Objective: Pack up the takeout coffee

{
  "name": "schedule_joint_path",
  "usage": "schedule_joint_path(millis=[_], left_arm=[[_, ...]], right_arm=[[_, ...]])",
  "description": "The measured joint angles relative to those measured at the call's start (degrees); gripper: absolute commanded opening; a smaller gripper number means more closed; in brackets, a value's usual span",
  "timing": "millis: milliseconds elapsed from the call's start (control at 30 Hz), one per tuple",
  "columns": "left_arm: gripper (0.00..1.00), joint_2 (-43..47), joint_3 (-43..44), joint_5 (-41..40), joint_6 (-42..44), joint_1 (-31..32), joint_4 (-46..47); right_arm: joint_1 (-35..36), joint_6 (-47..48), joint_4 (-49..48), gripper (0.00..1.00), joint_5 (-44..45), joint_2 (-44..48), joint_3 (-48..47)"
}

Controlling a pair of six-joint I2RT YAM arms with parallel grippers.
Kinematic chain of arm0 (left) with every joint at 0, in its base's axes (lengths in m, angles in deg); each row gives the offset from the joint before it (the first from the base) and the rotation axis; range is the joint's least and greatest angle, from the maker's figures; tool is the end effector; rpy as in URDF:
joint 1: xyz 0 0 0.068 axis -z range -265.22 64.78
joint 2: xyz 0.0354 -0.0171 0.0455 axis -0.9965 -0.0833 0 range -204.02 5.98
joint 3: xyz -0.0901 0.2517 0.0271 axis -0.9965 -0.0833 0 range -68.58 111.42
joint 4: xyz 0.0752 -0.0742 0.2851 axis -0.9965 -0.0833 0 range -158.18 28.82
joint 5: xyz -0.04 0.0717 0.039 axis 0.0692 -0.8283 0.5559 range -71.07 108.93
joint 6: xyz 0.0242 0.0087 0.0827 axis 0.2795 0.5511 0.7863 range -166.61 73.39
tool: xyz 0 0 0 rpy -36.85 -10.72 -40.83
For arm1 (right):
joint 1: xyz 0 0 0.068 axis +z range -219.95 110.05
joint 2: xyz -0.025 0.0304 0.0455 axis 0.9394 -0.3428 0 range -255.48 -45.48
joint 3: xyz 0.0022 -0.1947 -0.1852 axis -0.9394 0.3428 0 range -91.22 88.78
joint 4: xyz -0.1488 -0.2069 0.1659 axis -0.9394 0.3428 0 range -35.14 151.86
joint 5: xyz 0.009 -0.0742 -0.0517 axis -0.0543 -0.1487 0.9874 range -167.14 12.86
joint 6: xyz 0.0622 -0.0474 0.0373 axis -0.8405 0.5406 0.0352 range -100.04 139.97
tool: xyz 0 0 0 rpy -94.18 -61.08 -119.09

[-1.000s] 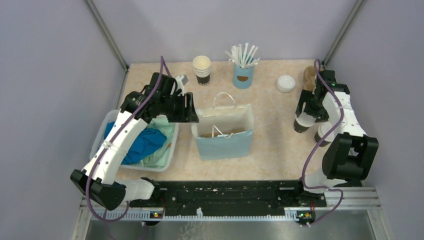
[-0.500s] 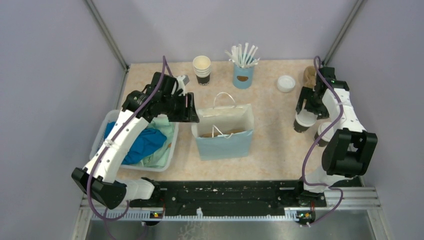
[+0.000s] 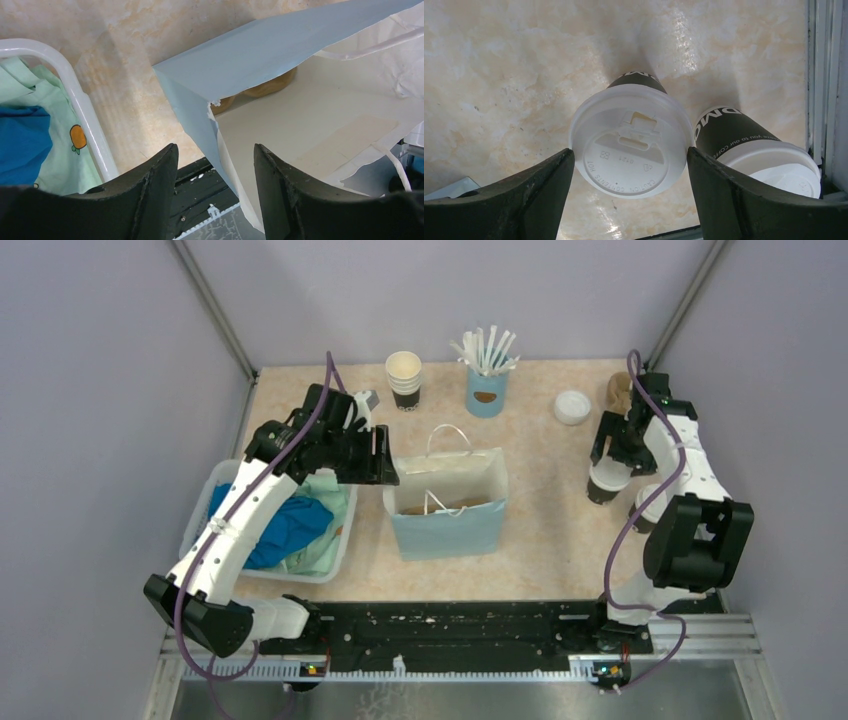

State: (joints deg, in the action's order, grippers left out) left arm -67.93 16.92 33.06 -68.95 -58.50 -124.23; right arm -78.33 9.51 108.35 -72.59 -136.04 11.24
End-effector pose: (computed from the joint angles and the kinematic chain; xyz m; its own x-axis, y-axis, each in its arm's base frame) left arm 0.2707 -0.1573 0.3642 -0.8636 0.0220 -0.5037 0.2633 0.8716 -0.4135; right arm 0.3736 -0.0611 0.2284 -0.8603 0.3097 -0.4050 0.3384 0.9410 0.0008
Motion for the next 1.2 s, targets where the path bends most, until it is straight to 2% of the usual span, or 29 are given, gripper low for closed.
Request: schedule_joint_path(millis=[300,500,767,967,1200], left_arm=[[0.67,0.00,0.00,0.00,-0.02,0.00,0.00],[0.68,0.00,0.00,0.00,-0.11,0.00,0.00],[0.68,0.37,0.00,0.04,-0.26,0.00,-0.02],[0.68,1.05,0.02,0.20,-0.22,0.00,-0.02],[0.68,1.05,0.02,0.24,-0.22,0.00,-0.02]], right_arm=[[0.00,0.22,-0.17,0.77,-0.11,-0.20,-0.15],[0.00,0.31,-0.35,0.85,-0.11,-0.20,-0.13],[0.00,0.42,-0.35,0.86,-0.13,-0.31,0.31],[0.00,0.50,-1.05,0.78,0.15,-0.28,0.72],[0.00,0.68,-1.16,0.78,0.17,-0.28,0.72]])
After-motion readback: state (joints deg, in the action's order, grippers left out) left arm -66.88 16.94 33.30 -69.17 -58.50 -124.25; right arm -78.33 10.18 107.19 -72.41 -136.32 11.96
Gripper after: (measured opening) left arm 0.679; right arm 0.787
